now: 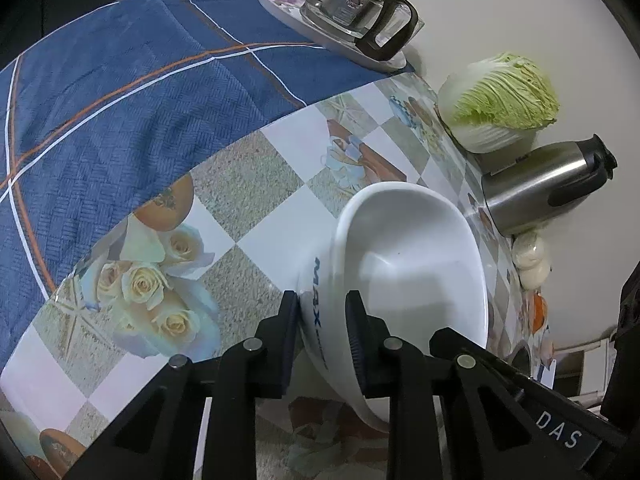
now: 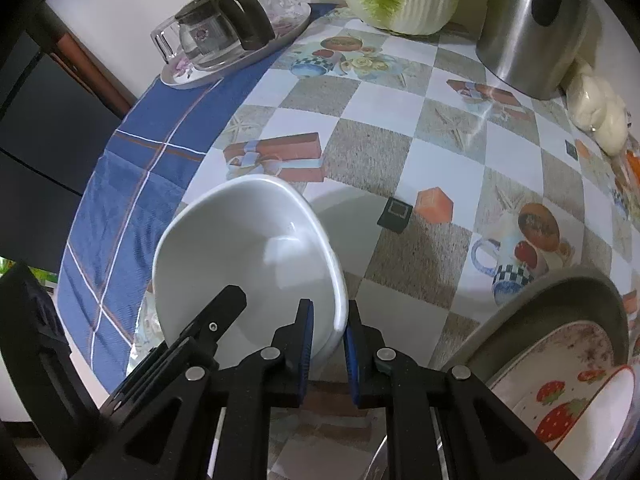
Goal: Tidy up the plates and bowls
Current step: 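Lift the MAX bowl with both tools toward the steel basin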
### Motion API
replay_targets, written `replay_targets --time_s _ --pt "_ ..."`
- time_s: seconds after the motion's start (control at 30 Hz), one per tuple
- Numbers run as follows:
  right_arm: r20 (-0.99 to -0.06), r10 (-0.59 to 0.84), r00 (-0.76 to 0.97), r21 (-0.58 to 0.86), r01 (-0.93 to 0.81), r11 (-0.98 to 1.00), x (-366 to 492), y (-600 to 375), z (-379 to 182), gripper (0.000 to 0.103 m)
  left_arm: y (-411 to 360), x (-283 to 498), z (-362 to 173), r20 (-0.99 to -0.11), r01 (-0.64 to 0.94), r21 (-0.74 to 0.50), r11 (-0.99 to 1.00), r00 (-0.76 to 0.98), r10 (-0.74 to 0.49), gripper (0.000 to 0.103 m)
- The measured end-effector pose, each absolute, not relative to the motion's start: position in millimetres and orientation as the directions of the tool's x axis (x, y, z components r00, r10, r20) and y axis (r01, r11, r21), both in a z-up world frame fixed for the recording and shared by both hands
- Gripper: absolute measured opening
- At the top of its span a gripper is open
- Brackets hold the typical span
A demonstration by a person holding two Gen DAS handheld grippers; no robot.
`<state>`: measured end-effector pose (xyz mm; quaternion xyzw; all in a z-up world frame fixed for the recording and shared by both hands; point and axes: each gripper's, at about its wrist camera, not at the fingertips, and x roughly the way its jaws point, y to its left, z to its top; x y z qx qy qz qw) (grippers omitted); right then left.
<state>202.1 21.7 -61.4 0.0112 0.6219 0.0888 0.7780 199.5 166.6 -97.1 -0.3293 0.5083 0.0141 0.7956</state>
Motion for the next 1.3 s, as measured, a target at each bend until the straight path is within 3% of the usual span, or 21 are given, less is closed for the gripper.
replay_targets --time_s 0.73,1.3 --pt "-0.853 0.269 0.446 0.252 -0.099 0.963 123 -35 32 0.016 118 137 12 -0.709 -0.115 -0.433 0.894 0.656 -0.259 0.025" --pt "-0.762 0.293 0.578 0.334 -0.037 0.942 69 -118 67 0.016 45 114 56 -0.663 0.066 -0.355 0.933 0.685 -0.301 0.025"
